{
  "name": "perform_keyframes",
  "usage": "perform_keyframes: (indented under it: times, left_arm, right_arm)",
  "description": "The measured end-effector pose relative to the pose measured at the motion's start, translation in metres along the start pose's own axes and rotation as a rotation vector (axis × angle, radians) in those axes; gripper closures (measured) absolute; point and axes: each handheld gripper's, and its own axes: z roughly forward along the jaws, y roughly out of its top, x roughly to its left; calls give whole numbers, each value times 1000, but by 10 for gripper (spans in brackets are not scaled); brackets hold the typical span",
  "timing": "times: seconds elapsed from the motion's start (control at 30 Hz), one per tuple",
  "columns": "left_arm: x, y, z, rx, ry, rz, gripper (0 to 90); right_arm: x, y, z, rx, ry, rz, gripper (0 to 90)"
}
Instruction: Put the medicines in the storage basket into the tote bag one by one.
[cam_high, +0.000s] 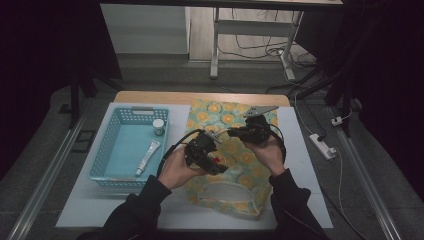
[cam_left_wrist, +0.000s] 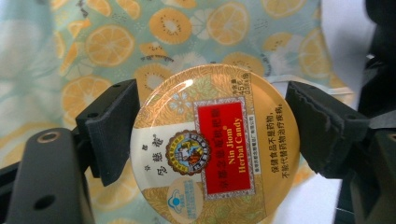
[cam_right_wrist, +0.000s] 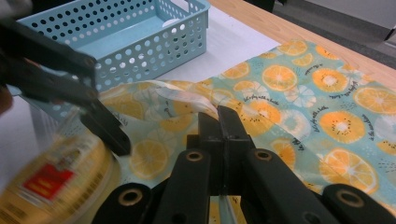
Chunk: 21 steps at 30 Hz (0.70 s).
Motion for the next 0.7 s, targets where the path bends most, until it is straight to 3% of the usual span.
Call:
perform_keyframes:
  times: [0.33,0.7]
  left_arm:
    - [6,7,28,19,28,-9,213]
    - [20,9,43,15,78,-24,213]
  right_arm:
    - [2,0,2,1,0,3,898]
    - [1,-2,6,7,-6,0,899]
